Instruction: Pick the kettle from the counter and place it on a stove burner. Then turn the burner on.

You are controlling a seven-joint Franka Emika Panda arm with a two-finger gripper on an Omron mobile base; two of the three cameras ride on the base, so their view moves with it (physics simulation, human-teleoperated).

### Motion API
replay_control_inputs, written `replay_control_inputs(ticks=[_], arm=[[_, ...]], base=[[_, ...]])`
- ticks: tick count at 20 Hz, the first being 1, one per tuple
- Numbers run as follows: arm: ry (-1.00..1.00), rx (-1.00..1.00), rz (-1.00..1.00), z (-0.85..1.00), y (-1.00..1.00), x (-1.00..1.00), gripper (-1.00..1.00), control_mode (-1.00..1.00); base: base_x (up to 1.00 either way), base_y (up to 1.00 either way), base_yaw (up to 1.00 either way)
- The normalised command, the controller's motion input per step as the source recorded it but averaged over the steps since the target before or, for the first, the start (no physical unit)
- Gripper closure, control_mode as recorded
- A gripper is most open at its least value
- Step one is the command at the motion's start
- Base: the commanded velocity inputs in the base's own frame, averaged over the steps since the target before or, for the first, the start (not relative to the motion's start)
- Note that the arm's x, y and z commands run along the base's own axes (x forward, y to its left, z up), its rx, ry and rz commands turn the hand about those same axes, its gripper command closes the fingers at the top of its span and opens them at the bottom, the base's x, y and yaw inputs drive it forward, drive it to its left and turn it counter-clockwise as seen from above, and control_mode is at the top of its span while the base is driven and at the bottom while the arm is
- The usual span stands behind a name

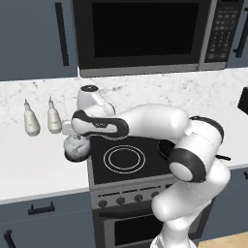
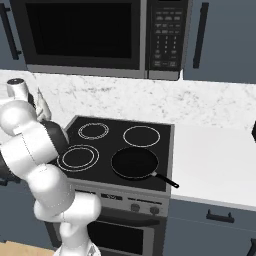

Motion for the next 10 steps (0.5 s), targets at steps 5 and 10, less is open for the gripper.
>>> replay_control_inputs(ticks=[5,10], arm=[[0.0,0.0,-0.04,0.05,-0.82,-0.14,1.0,-1.0],[0.0,0.0,-0.03,0.0,-0.86,-0.1,1.0,-1.0]], base=[[0.0,0.0,0.0],[0.0,0.0,0.0]])
